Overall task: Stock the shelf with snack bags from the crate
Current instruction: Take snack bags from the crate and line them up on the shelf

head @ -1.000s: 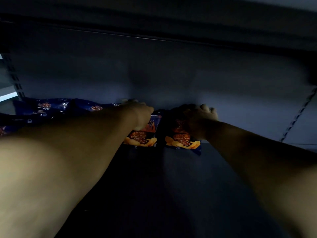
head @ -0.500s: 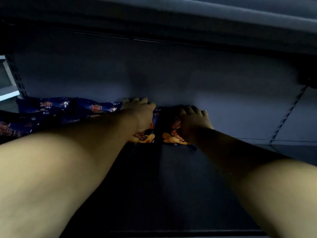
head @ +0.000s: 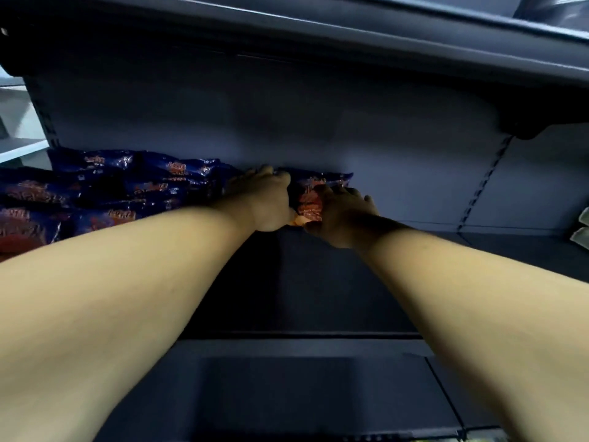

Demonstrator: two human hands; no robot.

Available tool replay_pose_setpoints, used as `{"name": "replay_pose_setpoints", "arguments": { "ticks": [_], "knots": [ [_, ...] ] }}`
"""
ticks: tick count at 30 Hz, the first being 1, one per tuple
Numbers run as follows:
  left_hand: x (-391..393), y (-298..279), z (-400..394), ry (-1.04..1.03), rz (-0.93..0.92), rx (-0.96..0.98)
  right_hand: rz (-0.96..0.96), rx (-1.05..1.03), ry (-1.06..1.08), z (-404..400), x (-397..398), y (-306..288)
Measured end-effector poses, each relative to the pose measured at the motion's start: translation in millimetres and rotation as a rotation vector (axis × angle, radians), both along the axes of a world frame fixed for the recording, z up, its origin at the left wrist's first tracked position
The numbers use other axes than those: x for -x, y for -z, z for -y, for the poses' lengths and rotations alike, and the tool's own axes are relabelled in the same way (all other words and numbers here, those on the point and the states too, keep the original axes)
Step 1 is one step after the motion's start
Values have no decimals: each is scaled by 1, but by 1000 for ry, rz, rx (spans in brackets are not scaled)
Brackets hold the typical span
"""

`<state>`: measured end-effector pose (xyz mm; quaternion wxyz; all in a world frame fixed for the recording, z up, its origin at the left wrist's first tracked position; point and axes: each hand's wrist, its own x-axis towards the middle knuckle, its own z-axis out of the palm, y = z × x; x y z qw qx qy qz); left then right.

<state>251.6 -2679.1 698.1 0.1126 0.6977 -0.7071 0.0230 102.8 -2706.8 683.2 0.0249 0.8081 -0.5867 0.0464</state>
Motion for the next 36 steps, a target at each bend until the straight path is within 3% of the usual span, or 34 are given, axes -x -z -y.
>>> {"name": "replay_pose_setpoints", "arguments": {
  "ticks": [17,27,36],
  "knots": [
    [128,67,-154,-89,4,-100,91,7,-94,-140,126,43],
    [171,127,-203,-73,-55,-184,148,-64,-109,-190,174,112],
    [170,217,-218,-56,-107,-390,134,-300,-51,-210,180,203]
  ]
}}
